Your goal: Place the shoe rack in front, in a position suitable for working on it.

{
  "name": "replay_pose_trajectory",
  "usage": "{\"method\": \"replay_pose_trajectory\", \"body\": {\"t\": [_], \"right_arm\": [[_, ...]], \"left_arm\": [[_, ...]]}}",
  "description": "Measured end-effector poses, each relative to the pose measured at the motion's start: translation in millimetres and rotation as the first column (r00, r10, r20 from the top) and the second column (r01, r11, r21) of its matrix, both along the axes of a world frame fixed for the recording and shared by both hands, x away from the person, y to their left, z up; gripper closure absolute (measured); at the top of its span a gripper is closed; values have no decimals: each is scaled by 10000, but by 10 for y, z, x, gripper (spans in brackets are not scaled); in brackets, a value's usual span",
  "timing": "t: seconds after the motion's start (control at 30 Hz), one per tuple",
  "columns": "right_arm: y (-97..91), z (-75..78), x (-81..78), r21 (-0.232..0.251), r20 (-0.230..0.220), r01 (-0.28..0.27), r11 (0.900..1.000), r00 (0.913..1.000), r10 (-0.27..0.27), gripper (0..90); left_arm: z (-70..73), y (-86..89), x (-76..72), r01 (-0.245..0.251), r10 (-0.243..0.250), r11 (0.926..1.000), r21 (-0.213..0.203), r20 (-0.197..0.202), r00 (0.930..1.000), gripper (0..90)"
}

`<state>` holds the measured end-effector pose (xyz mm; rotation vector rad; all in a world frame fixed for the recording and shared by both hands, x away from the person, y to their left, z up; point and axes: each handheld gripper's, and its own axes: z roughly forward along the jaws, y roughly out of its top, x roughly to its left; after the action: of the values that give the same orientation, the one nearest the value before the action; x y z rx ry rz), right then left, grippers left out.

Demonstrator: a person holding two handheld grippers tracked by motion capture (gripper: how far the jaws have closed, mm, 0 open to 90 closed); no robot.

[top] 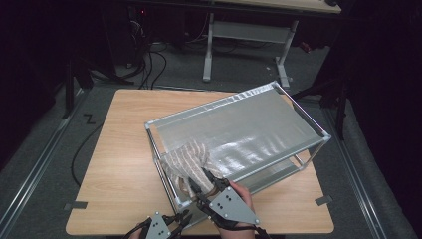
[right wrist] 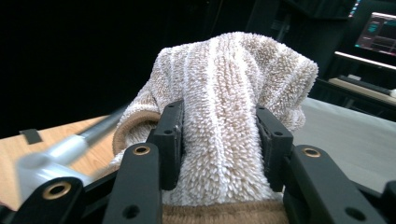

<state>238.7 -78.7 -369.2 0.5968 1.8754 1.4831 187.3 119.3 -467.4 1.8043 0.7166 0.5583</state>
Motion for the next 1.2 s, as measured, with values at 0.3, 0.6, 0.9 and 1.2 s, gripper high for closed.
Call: {"method": "replay_pose_trajectory", "body": {"t": [0.3,0.6,0.9,1.2], "right_arm": [[-309,-9,153,114,-91,572,9983,9983,-571,601],[-685,-33,307,335,-107,1334,9905,9910,-1332,601],[-1024,-34,395,351,-39,2250,9737,9743,-2250,598],[-1456,-37,574,480,-206,3439,9378,9390,-3433,595]], "left_arm": [[44,31,-21,-103,108,9991,409,-124,9999,794],[85,265,-29,-371,399,9980,506,-555,9977,799],[39,454,-81,-1081,1084,9941,94,-417,9932,802],[34,468,-80,-1008,1010,9949,68,-369,9942,802]]}}
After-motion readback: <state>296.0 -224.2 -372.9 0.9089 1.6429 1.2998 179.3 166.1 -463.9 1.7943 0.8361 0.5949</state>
